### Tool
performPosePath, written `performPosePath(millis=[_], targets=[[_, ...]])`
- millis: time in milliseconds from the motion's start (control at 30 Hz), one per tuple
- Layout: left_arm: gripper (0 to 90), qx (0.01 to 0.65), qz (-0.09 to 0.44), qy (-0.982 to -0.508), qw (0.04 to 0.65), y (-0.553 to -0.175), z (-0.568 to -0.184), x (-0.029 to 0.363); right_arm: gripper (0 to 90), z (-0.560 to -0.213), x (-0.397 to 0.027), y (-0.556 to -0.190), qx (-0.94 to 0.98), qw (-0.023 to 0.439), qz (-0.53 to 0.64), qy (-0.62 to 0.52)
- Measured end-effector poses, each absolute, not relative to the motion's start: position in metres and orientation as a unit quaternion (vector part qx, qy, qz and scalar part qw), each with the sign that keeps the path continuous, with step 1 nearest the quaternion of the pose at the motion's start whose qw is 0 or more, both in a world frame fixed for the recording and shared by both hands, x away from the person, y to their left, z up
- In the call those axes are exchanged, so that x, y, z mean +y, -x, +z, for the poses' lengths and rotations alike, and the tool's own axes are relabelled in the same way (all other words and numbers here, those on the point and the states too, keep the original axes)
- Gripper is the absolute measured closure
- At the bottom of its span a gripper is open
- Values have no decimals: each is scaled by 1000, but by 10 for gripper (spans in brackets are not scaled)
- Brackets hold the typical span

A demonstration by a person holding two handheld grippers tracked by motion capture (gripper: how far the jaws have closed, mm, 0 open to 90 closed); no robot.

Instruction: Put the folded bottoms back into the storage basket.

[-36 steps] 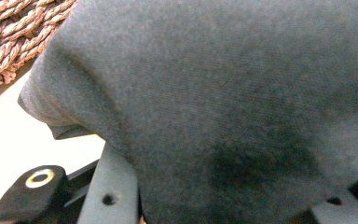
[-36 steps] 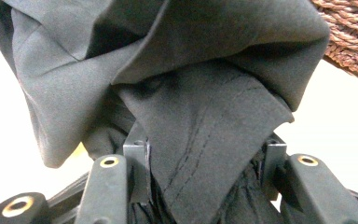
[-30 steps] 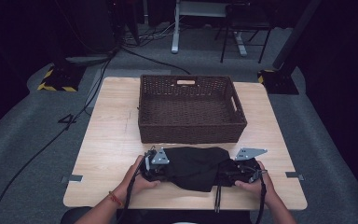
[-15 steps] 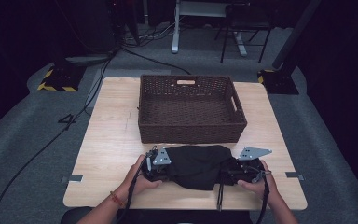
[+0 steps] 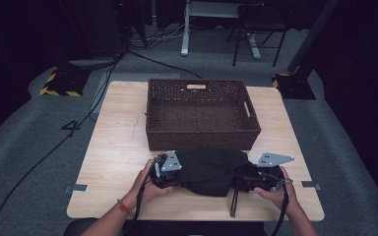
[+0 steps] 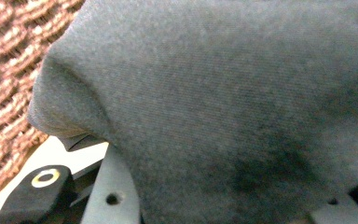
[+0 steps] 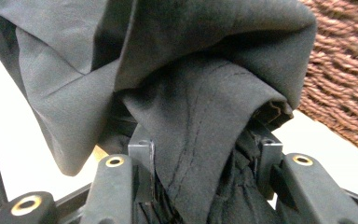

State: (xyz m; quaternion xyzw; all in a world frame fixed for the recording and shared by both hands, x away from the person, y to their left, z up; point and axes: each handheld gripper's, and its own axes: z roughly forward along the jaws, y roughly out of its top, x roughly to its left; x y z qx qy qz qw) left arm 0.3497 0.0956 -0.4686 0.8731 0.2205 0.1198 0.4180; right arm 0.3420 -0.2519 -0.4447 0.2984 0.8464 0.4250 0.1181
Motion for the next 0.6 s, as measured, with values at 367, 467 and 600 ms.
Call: performPosePath(millis=[367,467,600], targets=[[654,210,140,-865,434,-352,-444,94,557,-422,-255,-341,837,139,441,-292],[655,208,146,-861,441,-353,-436,94,558,-417,-256,-341,835,144,444,-291],[655,202,155,-857,449,-353,-421,93,558,-403,-257,-340,832,155,448,-288]])
